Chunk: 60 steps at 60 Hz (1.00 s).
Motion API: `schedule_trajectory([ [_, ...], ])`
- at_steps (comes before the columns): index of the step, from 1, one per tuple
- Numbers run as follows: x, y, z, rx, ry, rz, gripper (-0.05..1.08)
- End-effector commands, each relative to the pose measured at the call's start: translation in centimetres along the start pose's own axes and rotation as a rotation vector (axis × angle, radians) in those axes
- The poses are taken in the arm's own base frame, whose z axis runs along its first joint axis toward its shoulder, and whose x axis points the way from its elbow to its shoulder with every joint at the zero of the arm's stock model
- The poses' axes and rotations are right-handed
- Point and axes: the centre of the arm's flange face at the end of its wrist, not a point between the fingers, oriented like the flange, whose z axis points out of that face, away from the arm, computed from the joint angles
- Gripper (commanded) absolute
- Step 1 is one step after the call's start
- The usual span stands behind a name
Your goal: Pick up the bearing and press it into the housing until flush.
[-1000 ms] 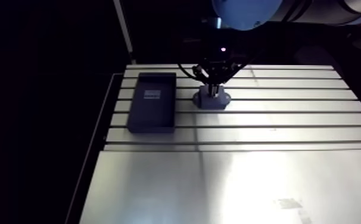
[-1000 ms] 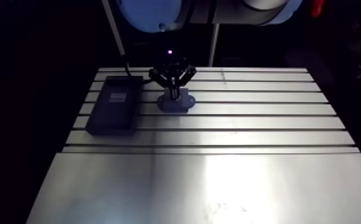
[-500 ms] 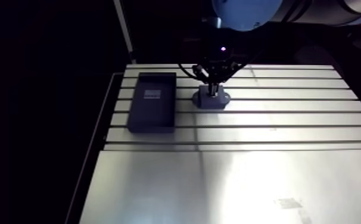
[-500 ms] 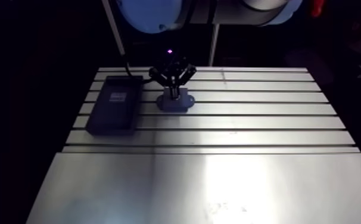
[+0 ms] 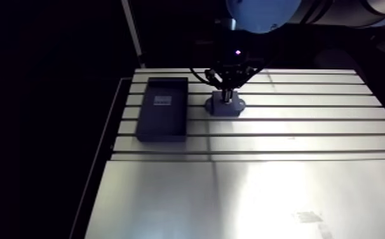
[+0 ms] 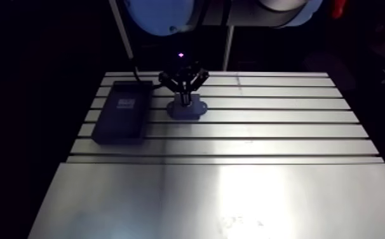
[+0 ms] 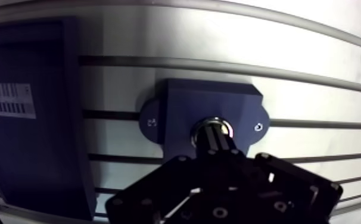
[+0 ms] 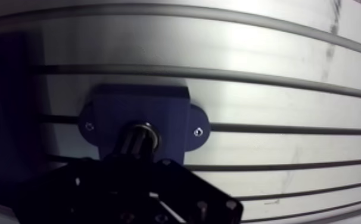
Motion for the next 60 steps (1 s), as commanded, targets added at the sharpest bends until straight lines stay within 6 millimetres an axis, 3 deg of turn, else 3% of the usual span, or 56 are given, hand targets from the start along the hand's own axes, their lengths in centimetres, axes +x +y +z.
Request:
schedule_trajectory([
  [1, -0.2, 0.0, 0.2, 0.0, -0.006, 0.0, 1.02],
  [47, -0.2, 0.1, 0.2, -0.001, -0.005, 0.001, 1.01],
  [60, 0.0, 0.1, -0.6, -0.001, 0.004, 0.002, 0.96],
])
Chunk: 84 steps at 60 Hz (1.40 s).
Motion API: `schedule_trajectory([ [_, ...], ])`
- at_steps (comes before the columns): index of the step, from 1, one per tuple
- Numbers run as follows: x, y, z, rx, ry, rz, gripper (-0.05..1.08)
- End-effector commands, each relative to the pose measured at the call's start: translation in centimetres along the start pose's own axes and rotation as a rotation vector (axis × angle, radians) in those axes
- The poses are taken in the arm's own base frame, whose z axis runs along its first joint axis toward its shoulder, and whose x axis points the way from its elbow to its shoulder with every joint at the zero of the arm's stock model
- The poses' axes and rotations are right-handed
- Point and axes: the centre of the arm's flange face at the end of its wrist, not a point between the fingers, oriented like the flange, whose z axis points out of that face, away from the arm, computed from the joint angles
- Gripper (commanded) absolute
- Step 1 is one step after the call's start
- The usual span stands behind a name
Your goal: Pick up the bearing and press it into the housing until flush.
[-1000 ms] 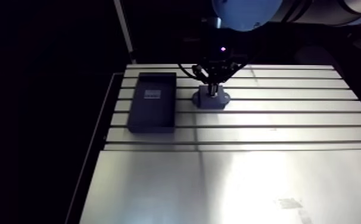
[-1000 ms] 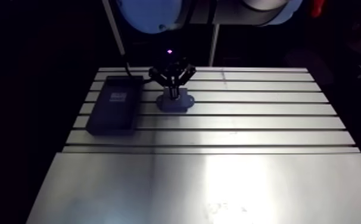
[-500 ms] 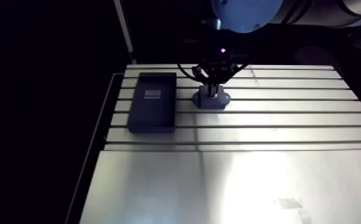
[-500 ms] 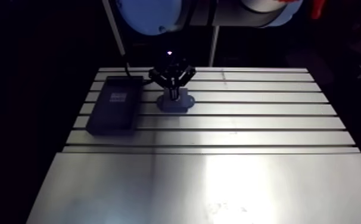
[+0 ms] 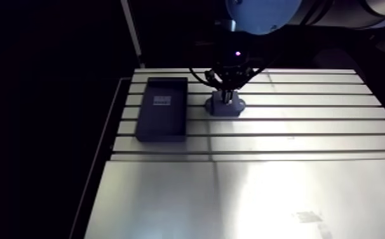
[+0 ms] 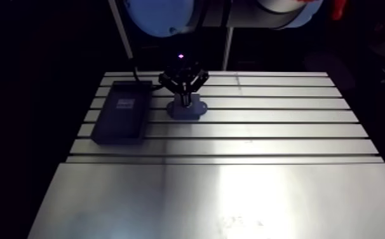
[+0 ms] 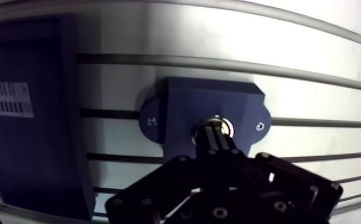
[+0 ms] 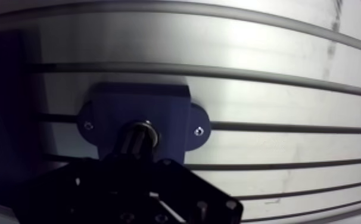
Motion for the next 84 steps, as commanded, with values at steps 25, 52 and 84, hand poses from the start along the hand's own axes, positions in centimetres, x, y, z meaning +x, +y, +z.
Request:
schedule_trajectory([
  [25, -1.0, -0.6, -5.3, -0.007, 0.014, -0.012, 0.01],
  [52, -2.3, -0.4, -10.6, -0.006, -0.001, 0.004, 0.01],
  [84, -5.2, -0.6, -17.9, 0.001, -0.036, 0.0, 0.01],
])
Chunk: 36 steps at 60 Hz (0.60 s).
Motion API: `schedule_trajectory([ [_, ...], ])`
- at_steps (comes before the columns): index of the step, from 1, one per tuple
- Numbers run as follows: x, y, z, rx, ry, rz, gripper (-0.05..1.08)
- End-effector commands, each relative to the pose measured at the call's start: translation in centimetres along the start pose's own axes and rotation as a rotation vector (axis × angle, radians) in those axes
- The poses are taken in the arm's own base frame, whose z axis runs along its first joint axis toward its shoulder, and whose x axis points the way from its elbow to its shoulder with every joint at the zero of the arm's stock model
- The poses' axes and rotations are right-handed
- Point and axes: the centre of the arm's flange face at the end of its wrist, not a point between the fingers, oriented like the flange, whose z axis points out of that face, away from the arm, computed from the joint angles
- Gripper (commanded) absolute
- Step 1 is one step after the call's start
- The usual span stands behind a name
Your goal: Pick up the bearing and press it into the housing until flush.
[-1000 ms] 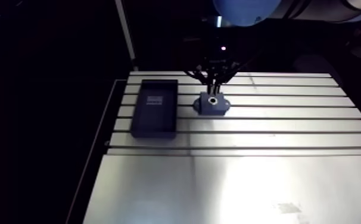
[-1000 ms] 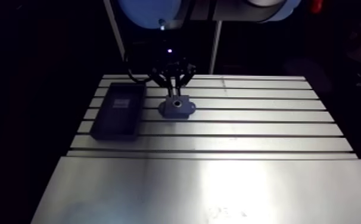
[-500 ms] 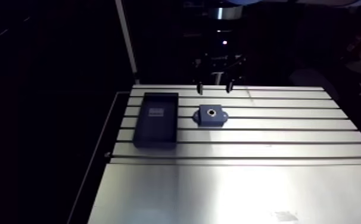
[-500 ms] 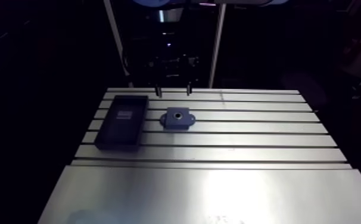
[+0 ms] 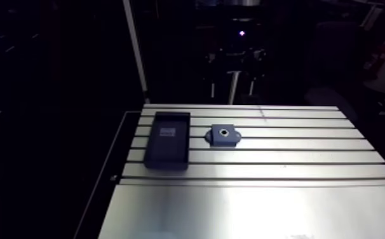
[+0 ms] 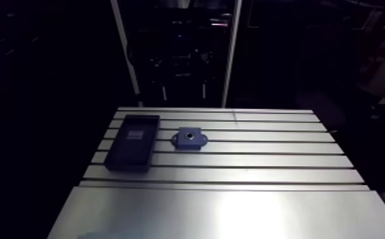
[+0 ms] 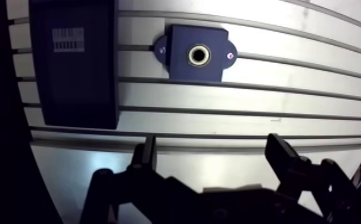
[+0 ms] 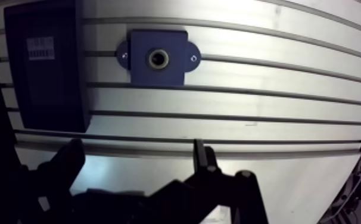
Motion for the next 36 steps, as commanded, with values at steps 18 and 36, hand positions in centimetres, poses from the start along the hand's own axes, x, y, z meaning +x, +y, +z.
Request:
schedule_trajectory([
  [18, -5.1, -1.1, -8.6, -0.007, 0.087, -0.02, 0.01],
  [36, -7.0, -1.2, -11.2, -0.002, 0.13, -0.022, 0.01],
])
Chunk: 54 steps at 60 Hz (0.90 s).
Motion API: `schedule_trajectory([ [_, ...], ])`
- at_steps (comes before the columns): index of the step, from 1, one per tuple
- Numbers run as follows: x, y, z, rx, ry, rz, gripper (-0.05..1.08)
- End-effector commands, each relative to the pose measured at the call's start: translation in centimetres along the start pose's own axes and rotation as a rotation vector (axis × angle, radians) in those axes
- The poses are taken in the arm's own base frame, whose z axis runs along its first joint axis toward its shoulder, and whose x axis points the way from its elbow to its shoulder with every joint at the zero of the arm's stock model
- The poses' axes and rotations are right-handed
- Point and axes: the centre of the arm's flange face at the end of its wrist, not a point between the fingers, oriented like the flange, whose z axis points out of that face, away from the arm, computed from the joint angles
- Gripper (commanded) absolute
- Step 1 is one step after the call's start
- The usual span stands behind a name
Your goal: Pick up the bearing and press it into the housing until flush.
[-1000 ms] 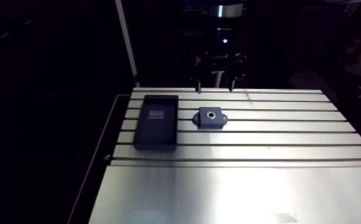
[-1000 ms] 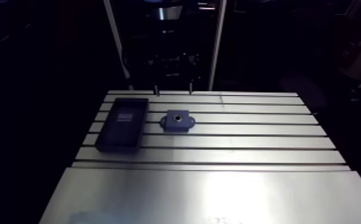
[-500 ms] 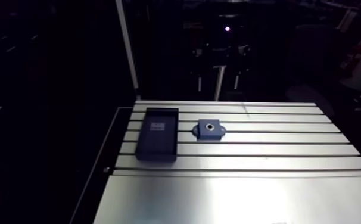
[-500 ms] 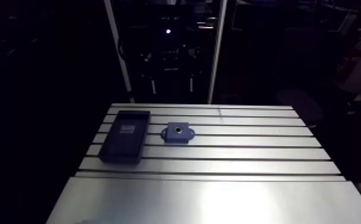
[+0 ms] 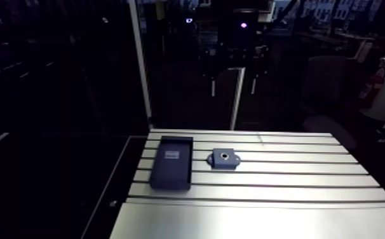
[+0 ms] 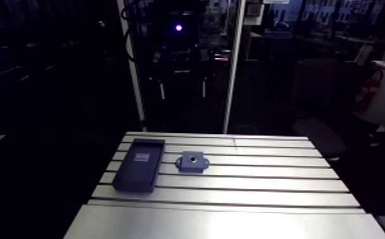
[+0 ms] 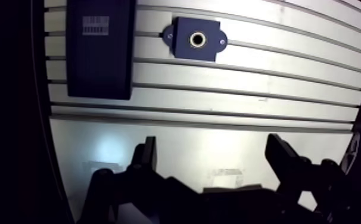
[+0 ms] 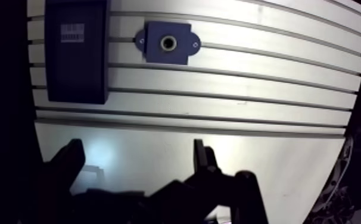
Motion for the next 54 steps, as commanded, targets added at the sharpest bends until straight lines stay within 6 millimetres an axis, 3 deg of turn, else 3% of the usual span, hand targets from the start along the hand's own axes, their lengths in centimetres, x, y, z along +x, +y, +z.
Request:
schedule_trajectory([
  [1, -1.4, -0.2, -2.3, 0.008, 0.033, -0.003, 0.01],
  [28, -3.1, 0.3, -6.8, 0.017, 0.054, 0.013, 0.01],
  [54, -3.4, -0.2, -6.7, 0.019, 0.042, 0.0, 0.01],
])
